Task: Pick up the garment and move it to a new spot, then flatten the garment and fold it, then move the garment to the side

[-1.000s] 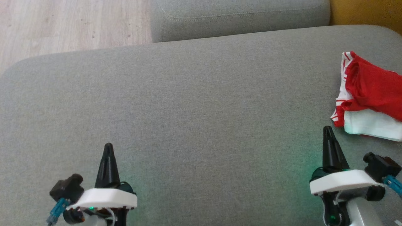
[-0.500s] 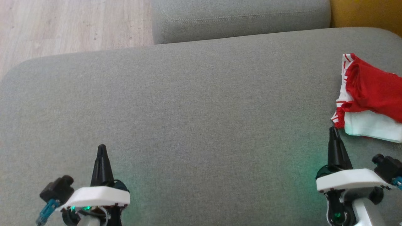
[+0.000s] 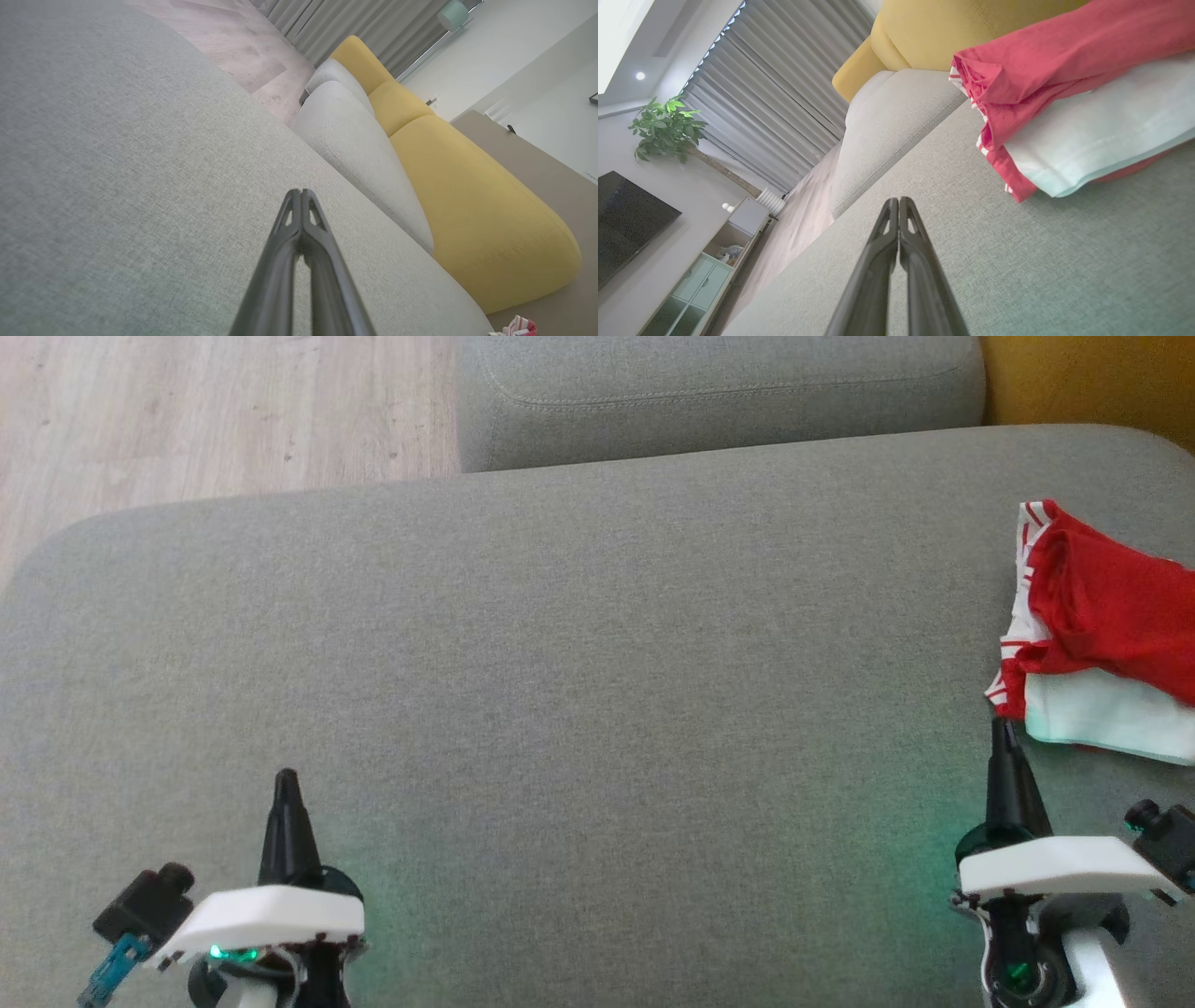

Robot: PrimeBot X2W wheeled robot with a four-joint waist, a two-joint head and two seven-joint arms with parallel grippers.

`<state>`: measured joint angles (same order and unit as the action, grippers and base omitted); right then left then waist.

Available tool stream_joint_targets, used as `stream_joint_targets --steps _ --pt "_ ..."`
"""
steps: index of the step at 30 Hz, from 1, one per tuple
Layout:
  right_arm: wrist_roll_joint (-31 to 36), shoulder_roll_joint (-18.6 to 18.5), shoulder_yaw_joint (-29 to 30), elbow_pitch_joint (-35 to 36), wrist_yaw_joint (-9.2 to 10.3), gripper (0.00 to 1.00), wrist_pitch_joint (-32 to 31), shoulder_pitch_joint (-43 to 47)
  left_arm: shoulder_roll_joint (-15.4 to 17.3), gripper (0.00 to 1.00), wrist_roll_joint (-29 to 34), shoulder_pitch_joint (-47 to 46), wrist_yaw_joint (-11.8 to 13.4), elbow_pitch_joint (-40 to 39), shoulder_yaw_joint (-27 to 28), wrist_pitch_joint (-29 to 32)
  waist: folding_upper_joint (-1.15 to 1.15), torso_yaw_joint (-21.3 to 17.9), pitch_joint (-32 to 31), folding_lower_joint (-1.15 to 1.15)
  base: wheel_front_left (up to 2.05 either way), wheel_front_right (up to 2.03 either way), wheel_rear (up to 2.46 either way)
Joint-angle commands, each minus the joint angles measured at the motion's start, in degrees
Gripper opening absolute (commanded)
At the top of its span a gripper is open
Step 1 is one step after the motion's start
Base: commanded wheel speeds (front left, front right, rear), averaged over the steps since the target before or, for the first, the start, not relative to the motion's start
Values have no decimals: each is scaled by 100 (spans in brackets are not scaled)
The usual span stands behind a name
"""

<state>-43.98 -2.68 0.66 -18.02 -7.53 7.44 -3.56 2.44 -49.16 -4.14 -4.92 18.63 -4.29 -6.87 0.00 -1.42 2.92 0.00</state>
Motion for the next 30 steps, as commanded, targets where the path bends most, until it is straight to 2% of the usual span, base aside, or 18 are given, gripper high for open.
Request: stream_joint_targets --steps 1,30 --pt "-160 -91 -6 227 2 0 -32 -229 19 0 -129 -204 -31 -200 137 48 0 2 -4 0 0 0 0" --pt "-1979 -106 160 296 3 0 -503 -236 29 0 -1713 -205 -117 -297 498 539 0 55 -107 0 0 0 0"
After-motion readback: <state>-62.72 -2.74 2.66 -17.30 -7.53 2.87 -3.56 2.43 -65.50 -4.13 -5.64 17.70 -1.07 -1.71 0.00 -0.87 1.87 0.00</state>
